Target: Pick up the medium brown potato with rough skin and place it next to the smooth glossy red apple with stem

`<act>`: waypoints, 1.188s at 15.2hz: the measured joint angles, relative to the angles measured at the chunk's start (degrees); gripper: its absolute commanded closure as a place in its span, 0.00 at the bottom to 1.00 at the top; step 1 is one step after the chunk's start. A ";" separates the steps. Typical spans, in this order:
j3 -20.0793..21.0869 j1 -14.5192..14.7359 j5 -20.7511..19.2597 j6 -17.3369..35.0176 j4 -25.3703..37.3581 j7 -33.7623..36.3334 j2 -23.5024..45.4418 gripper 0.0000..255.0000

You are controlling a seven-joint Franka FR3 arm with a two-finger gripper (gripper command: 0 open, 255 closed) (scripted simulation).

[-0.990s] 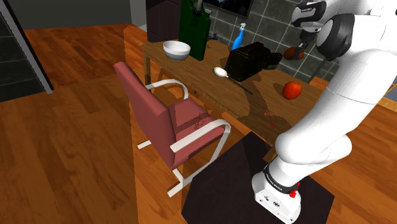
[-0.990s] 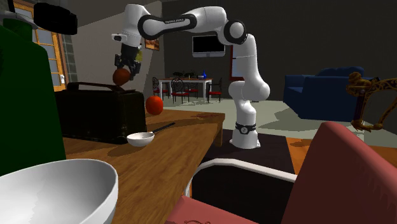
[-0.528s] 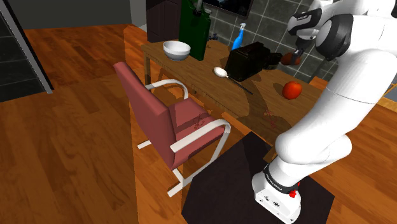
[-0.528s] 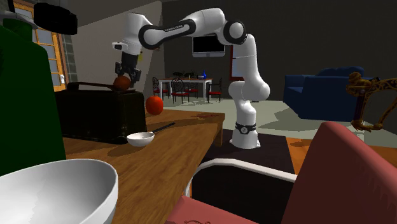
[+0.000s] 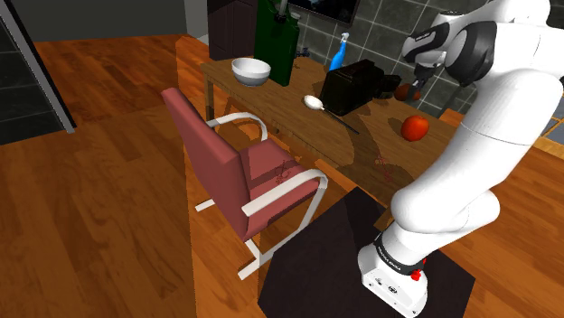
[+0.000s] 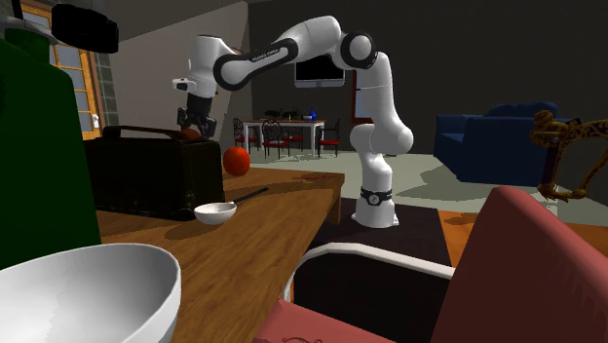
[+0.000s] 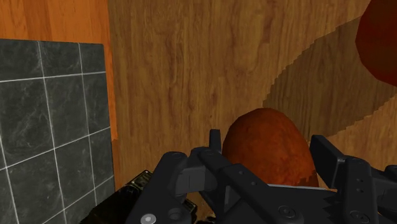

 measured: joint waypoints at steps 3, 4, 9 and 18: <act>0.05 -0.14 0.23 2.17 -1.54 0.10 0.70 1.00; 0.07 -0.19 0.31 2.90 -2.05 0.15 0.95 1.00; 0.14 -0.35 0.52 6.50 -4.85 0.41 1.85 1.00; 0.49 -0.75 1.36 11.02 -7.34 0.56 4.09 1.00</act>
